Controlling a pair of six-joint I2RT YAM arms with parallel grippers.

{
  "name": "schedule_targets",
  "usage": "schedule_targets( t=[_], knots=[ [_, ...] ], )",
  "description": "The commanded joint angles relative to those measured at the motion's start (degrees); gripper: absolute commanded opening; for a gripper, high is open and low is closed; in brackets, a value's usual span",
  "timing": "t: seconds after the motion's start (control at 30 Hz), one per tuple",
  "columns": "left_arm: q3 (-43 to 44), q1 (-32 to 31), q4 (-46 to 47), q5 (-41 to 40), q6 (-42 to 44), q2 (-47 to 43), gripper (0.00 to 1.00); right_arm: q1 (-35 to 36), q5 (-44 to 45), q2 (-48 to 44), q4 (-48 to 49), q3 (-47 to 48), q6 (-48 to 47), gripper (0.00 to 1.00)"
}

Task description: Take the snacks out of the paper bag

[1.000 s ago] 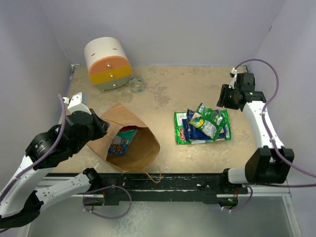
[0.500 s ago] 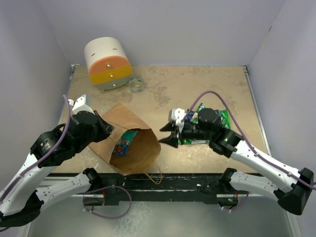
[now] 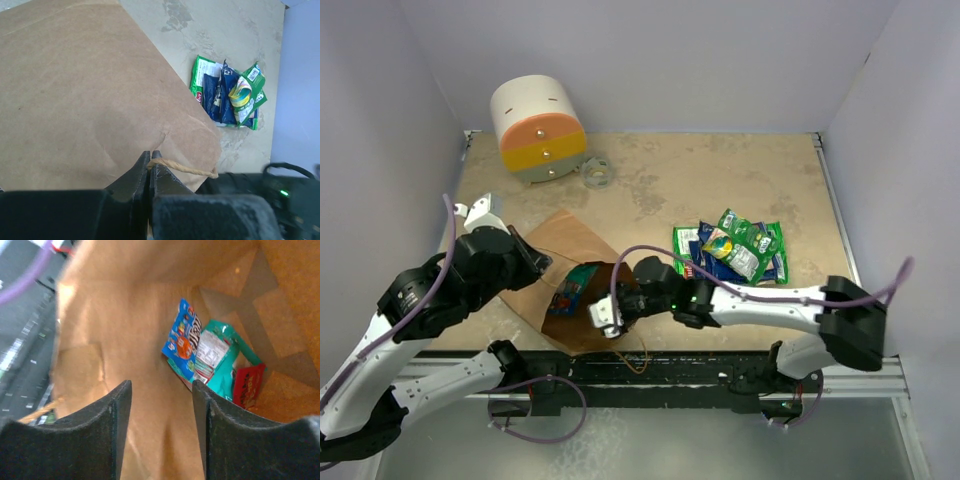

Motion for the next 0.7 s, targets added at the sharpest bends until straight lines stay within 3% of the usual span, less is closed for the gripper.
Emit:
schedule_targets(
  t=[0.0, 0.2, 0.37, 0.67],
  knots=[
    [2.52, 0.14, 0.43, 0.76, -0.77, -1.45, 0.00, 0.33, 5.49, 7.25, 8.66, 4.62, -11.22, 0.57],
    [2.80, 0.14, 2.47, 1.57, 1.57, -0.97, 0.00, 0.41, 14.41, 15.68, 10.36, 7.59, -19.26, 0.59],
    [4.36, 0.14, 2.47, 2.55, 4.56, 0.49, 0.00, 0.35, 16.41, 21.61, 7.61, 12.39, -23.30, 0.60],
    [6.10, 0.14, 3.59, 4.37, 9.73, 1.58, 0.00, 0.38, 19.95, 29.35, 6.80, 17.56, -23.61, 0.59]
  ],
)
